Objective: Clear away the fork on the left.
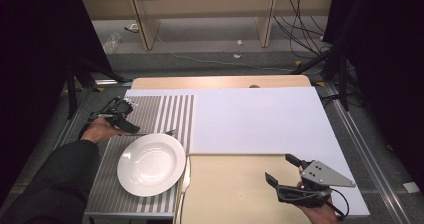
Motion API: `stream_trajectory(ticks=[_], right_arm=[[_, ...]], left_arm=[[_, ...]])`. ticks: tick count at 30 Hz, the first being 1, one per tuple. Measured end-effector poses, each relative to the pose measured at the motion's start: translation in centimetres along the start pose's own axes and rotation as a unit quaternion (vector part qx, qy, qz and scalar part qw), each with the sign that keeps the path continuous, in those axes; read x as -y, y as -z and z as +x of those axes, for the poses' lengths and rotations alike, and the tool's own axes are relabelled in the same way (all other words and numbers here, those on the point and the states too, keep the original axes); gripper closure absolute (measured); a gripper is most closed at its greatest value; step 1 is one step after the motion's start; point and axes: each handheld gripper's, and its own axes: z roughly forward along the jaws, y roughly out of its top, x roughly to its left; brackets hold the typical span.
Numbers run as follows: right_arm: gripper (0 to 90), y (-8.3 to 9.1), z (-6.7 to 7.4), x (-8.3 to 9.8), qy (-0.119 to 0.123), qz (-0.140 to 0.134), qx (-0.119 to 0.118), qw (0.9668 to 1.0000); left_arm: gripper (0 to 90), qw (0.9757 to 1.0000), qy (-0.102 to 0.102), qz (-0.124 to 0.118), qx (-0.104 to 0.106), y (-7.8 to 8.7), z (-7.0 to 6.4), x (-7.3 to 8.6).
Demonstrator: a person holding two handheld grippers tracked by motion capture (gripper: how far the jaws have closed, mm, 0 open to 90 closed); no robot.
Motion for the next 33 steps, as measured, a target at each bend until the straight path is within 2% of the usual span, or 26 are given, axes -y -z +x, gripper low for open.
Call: stream_trajectory(ticks=[4, 6, 13, 14, 16, 19, 26, 33], right_arm=[[16.5, 0.0, 0.0, 0.0, -0.001, 0.001, 0.000, 1.0000], [16.5, 0.0, 0.0, 0.0, 0.001, 0.004, -0.001, 1.0000], [16.5, 0.0, 0.0, 0.0, 0.000, 0.006, -0.002, 1.0000], [16.5, 0.0, 0.0, 0.0, -0.001, 0.003, -0.003, 1.0000], [16.5, 0.0, 0.0, 0.0, -0.001, 0.003, -0.003, 1.0000], [16.5, -0.1, 0.0, 0.0, -0.002, 0.001, -0.004, 1.0000], [16.5, -0.1, 0.0, 0.0, -0.002, 0.000, -0.004, 1.0000], [16.5, -0.1, 0.0, 0.0, -0.002, 0.002, -0.004, 1.0000]], left_arm=[[27.8, 0.9999, 0.000, 0.007, 0.008, -0.3, 0.1, -0.1], [27.8, 0.9997, 0.001, 0.019, 0.013, -0.6, 0.2, -0.1], [26.6, 0.9992, -0.010, 0.033, 0.020, -1.1, 0.0, -0.3], [26.2, 0.9989, -0.009, 0.039, 0.026, -1.3, 0.0, -0.4], [25.7, 0.9988, -0.009, 0.039, 0.027, -1.4, -0.1, -0.4], [24.9, 0.9979, -0.015, 0.056, 0.027, -2.1, -0.2, -0.6], [24.9, 0.9968, -0.024, 0.073, 0.022, -2.7, -0.4, -0.8], [27.1, 0.9966, -0.026, 0.073, 0.029, -2.7, -0.4, -0.8]])
